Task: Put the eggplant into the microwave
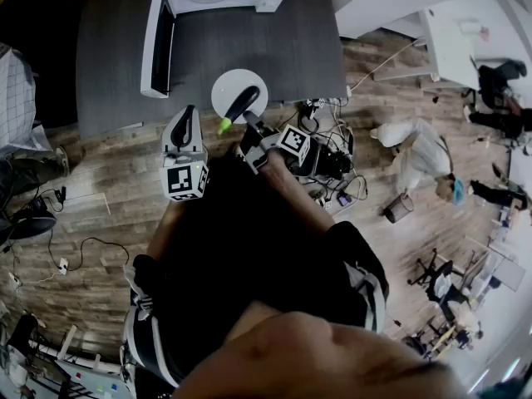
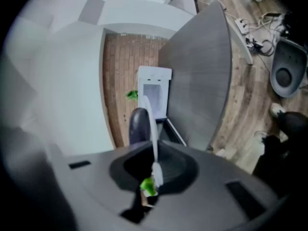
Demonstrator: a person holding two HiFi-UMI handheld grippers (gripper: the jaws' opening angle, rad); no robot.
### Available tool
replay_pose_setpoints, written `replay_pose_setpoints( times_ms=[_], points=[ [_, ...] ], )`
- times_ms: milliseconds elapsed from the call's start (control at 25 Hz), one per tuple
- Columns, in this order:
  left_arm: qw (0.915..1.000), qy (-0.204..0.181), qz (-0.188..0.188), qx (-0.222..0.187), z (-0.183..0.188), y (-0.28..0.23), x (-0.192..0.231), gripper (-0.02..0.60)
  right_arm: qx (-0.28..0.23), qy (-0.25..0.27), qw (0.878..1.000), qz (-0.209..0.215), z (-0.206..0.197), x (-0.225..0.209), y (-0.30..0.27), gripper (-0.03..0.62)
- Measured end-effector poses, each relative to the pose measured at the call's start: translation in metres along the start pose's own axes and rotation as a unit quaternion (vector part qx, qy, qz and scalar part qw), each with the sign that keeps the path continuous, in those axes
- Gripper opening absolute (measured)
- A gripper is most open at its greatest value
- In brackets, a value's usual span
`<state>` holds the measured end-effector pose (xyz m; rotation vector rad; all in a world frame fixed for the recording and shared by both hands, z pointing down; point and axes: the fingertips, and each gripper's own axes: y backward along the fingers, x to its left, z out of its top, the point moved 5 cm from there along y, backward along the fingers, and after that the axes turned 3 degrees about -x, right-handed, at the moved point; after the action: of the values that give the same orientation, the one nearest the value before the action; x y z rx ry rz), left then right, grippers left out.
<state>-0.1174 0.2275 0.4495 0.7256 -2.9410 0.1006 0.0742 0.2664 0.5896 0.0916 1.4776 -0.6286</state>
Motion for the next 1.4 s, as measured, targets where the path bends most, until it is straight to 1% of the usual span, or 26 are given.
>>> replay_pose_setpoints(
  times_ms=[400,720,1040,1400],
  points=[
    [1.0,0.001,-0.001,0.005,-0.003,0.0,0.005,0.043,0.004,0.005,1.0,0.007,-0.003,0.002,-0.005,0.04],
    [1.0,0.005,-0.006,0.006,-0.005,0.002,0.013,0.043,-0.007,0.001,1.0,0.0,-0.008,0.002,-0.008,0.04],
    [0.9997,0.01,-0.022,0.004,-0.004,0.004,0.027,0.043,-0.017,0.0,1.0,0.002,-0.021,0.004,-0.017,0.04],
    [0.9987,0.012,-0.049,0.008,-0.003,0.008,0.054,0.043,-0.045,-0.008,0.999,0.009,-0.042,0.007,-0.031,0.04]
  ],
)
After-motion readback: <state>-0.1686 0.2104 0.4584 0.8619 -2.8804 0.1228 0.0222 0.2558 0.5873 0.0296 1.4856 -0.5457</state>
